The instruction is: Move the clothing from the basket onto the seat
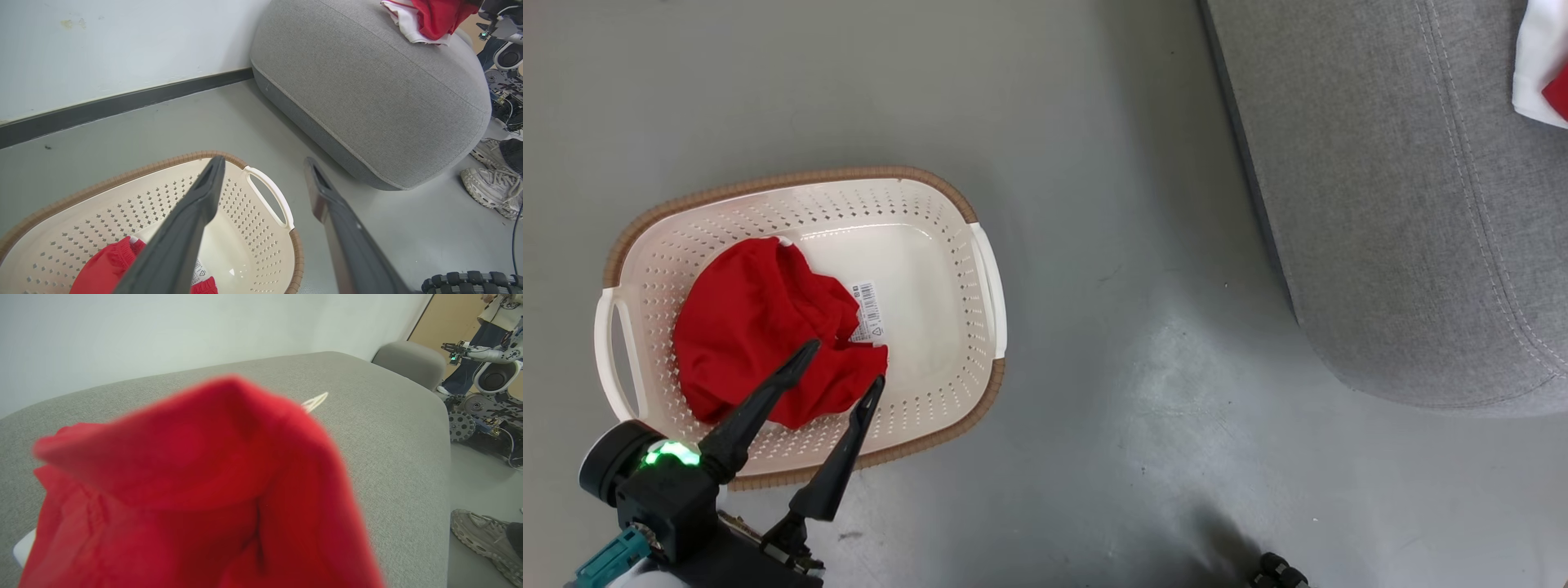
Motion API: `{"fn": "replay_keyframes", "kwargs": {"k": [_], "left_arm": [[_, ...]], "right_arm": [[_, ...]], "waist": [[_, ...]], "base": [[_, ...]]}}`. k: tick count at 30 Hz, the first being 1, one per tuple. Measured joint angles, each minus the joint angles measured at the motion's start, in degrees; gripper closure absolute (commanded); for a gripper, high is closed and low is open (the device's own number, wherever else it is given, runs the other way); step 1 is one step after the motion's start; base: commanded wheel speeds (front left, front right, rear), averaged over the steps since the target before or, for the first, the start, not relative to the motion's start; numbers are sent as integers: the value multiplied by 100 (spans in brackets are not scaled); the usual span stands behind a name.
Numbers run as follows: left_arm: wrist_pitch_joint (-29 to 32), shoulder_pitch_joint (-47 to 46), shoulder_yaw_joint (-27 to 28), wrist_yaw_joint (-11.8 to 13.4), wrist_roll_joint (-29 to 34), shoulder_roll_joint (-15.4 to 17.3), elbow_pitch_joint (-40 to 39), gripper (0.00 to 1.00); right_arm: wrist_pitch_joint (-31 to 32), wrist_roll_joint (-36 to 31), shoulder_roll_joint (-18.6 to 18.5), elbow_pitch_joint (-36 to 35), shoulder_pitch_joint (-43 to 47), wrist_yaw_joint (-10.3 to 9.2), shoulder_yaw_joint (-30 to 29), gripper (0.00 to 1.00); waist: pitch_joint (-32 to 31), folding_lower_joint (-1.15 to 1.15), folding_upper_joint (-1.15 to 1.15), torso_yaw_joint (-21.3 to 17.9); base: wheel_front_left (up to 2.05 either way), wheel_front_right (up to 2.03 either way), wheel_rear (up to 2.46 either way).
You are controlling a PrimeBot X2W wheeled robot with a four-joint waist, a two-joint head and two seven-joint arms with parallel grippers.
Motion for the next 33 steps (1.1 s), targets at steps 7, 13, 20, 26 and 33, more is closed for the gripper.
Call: {"fn": "replay_keyframes", "kwargs": {"k": [7,13,20,26,33], "left_arm": [[0,-182,-78,0,-59,-55,113,0],[0,-231,-196,0,-76,-272,276,0],[-1,-344,-303,0,-125,-481,448,0],[-1,-361,-404,0,-133,-723,669,0],[-1,-448,-517,0,-151,-979,934,0]], "right_arm": [[-290,-76,-37,291,-74,0,18,0],[-575,-85,-234,603,-48,29,53,0],[-809,-85,-499,940,68,298,73,0],[-1044,-83,-726,1244,68,580,174,0],[-1298,-87,-766,1525,60,817,394,0]], "waist": [[-122,0,0,42],[-378,0,0,70],[-673,-1,0,97],[-998,-1,0,140],[-1394,-1,0,229]], "base": [[0,0,0],[0,0,0],[0,0,0],[0,0,0],[0,0,0]]}}
